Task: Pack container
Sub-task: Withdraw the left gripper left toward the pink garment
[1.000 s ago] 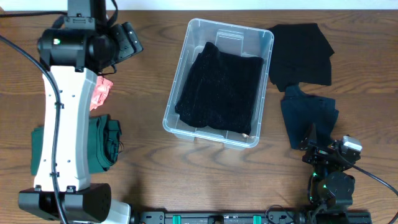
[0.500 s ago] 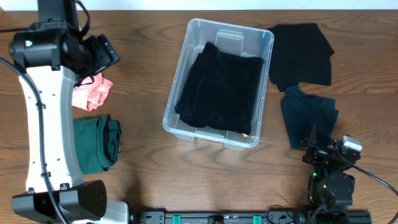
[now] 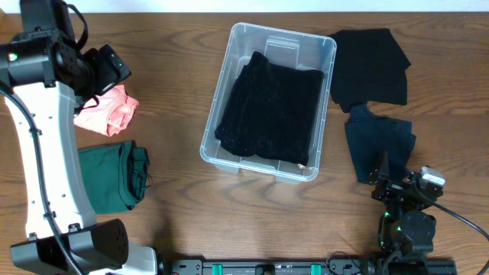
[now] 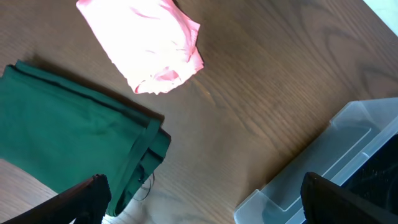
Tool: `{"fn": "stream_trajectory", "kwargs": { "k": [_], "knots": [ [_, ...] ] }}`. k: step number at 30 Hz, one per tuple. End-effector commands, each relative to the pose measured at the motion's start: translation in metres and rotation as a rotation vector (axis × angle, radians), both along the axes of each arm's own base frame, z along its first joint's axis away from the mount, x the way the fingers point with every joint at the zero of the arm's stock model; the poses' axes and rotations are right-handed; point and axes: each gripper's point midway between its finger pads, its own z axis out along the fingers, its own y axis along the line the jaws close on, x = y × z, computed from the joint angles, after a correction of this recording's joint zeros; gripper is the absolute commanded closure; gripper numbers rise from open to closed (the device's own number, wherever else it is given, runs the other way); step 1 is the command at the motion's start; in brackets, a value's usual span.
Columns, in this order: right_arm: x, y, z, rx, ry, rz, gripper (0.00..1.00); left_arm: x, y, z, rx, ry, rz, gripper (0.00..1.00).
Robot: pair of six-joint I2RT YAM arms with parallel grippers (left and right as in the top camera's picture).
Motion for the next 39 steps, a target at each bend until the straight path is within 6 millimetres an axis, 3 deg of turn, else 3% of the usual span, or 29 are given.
{"fn": "stream_trajectory", "kwargs": {
  "k": [1, 14, 22, 33, 39],
  "knots": [
    [0.000, -0.001, -0.001, 0.009, -0.002, -0.006, 0.01, -0.003, 0.003, 0.004, 0.018, -0.003, -0.002, 0.02],
    [0.000, -0.001, -0.001, 0.009, -0.002, -0.006, 0.00, -0.006, 0.010, -0.004, -0.002, 0.015, 0.054, 0.02],
    [0.000, -0.001, -0.001, 0.010, -0.002, -0.006, 0.01, -0.023, 0.070, -0.044, -0.111, 0.043, 0.316, 0.02],
    [0.000, -0.001, -0.001, 0.010, -0.002, -0.006, 0.01, -0.011, 0.114, -0.093, -0.359, -0.143, 0.364, 0.02],
    [0.000, -0.001, -0.001, 0.010, -0.002, -0.006, 0.01, -0.010, 0.133, -0.127, -0.384, -0.185, 0.419, 0.02]
  ]
}}
